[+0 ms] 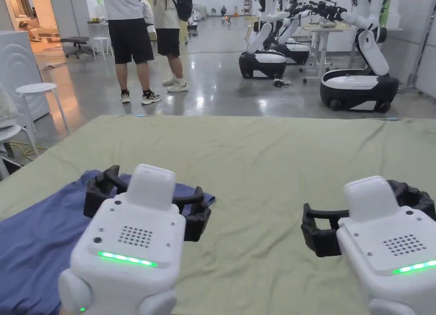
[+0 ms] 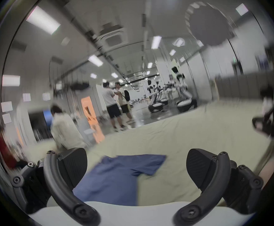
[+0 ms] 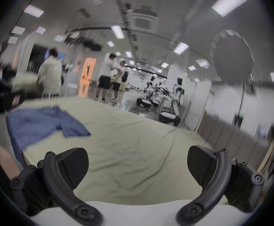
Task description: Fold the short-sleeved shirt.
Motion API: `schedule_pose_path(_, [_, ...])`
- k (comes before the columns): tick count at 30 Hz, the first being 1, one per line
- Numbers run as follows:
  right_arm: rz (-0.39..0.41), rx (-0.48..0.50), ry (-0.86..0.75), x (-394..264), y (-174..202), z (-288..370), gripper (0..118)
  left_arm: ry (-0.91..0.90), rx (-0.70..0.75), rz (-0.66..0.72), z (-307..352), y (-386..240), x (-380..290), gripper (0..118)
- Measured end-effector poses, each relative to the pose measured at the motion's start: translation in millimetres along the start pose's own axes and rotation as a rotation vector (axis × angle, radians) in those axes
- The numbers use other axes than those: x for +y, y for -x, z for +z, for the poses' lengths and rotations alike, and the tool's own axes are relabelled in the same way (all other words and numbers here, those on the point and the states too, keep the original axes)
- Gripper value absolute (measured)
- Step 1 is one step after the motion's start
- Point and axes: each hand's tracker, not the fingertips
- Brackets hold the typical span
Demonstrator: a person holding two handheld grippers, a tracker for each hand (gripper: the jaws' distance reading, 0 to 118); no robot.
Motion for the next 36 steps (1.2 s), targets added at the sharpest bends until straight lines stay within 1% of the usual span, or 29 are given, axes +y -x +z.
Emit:
schedule_pose_path(1, [0.105, -0.004, -0.013, -2.4, 7.6, 0.3, 118, -0.004, 0.032, -0.151, -0.2, -11.7, -4.7, 117])
schedule_pose_path(2, [0.23, -0.014, -0.023, -6.4, 16.5, 1.0, 118, -0.022, 0.051, -0.296, 0.6, -23.0, -10.8, 117])
schedule_pose_path(3, [0.367, -0.034, -0.023, -12.3, 25.4, -0.5, 118, -0.043, 0.069, -0.429, 1.8, -33.7, -18.7, 117])
schedule_pose_path(4, [0.518, -0.047, -0.027, -19.0, 34.9, -0.9, 118, -0.05, 0.074, -0.59, 2.4, -45.5, -27.1, 117])
schedule_pose_path(5, [0.677, -0.066, -0.043, -28.0, 43.6, -0.5, 118, -0.061, 0.087, -0.751, 2.4, -56.7, -38.5, 117])
schedule_pose_path(6, [0.815, -0.096, -0.081, -38.2, 50.9, 0.8, 118, -0.059, 0.091, -0.884, 2.1, -66.0, -49.6, 117])
schedule_pose_path(7, [0.93, -0.118, -0.115, -47.6, 56.8, 2.4, 118, -0.059, 0.086, -0.967, 2.4, -72.6, -58.2, 117])
schedule_pose_path(8, [1.009, -0.134, -0.145, -55.8, 59.9, 3.0, 118, -0.055, 0.059, -1.004, 3.5, -77.0, -62.3, 117])
schedule_pose_path(9, [1.034, -0.136, -0.156, -60.8, 62.9, 3.9, 118, -0.042, 0.023, -0.982, 4.1, -77.6, -63.9, 117])
schedule_pose_path(10, [1.01, -0.114, -0.146, -60.5, 63.9, 4.6, 118, -0.02, -0.012, -0.935, 4.4, -78.4, -62.4, 117])
schedule_pose_path(11, [0.954, -0.086, -0.125, -57.3, 63.8, 4.9, 118, -0.008, -0.026, -0.869, 4.0, -77.1, -57.6, 117])
schedule_pose_path(12, [0.875, -0.057, -0.103, -53.9, 59.7, 4.1, 118, -0.002, -0.036, -0.783, 3.3, -73.1, -50.5, 117])
schedule_pose_path(13, [0.761, -0.04, -0.077, -47.2, 56.1, 2.9, 118, 0.008, -0.052, -0.641, 2.9, -64.0, -41.3, 117])
schedule_pose_path(14, [0.626, -0.021, -0.055, -37.2, 48.1, 1.6, 118, 0.034, -0.077, -0.454, 1.3, -50.8, -28.0, 117])
schedule_pose_path(15, [0.467, 0.0, -0.039, -27.1, 39.8, 0.9, 118, 0.059, -0.09, -0.246, -0.5, -36.6, -17.9, 117])
schedule_pose_path(16, [0.251, 0.039, -0.034, -14.1, 22.1, 1.8, 118, 0.079, -0.098, 0.003, -2.3, -15.5, -8.2, 117])
schedule_pose_path(17, [0.075, 0.072, -0.037, -6.4, 9.3, 3.1, 118, 0.074, -0.117, 0.194, 0.1, 4.5, -2.6, 117])
schedule_pose_path(18, [-0.102, 0.105, -0.046, 0.4, -3.4, 4.9, 118, 0.052, -0.154, 0.367, 0.8, 21.7, -0.6, 117])
schedule_pose_path(19, [-0.262, 0.108, -0.058, 4.3, -14.2, 7.5, 118, 0.034, -0.167, 0.536, 2.0, 39.1, -3.2, 117])
schedule_pose_path(20, [-0.382, 0.111, -0.077, 5.6, -21.4, 11.4, 118, 0.021, -0.153, 0.652, 2.4, 50.7, -7.0, 117])
schedule_pose_path(21, [-0.432, 0.108, -0.093, 4.5, -24.8, 13.6, 118, 0.024, -0.134, 0.738, -0.8, 57.0, -12.0, 117])
schedule_pose_path(22, [-0.465, 0.099, -0.106, 3.1, -27.9, 15.1, 118, 0.041, -0.111, 0.792, -2.8, 64.1, -17.6, 117])
schedule_pose_path(23, [-0.479, 0.084, -0.11, 2.0, -29.3, 16.0, 118, 0.057, -0.101, 0.84, -5.5, 70.1, -22.8, 117])
schedule_pose_path(25, [-0.475, 0.053, -0.12, -0.2, -27.6, 18.1, 118, 0.085, -0.117, 0.884, -9.9, 74.2, -28.1, 118])
schedule_pose_path(26, [-0.481, 0.04, -0.118, -1.5, -28.7, 17.5, 118, 0.087, -0.107, 0.864, -11.4, 75.7, -28.6, 118])
schedule_pose_path(28, [-0.498, 0.047, -0.1, -0.6, -28.9, 15.0, 118, 0.08, -0.087, 0.828, -11.3, 74.9, -27.7, 118])
schedule_pose_path(30, [-0.505, 0.049, -0.088, -1.6, -29.7, 13.8, 118, 0.061, -0.094, 0.749, -10.2, 68.7, -22.9, 117])
schedule_pose_path(34, [-0.491, 0.041, -0.088, -4.3, -29.6, 11.1, 118, 0.028, -0.088, 0.597, -6.0, 55.0, -16.4, 117])
schedule_pose_path(36, [-0.491, 0.042, -0.087, -3.6, -27.8, 11.5, 118, 0.001, -0.08, 0.543, -4.0, 49.4, -14.2, 117])
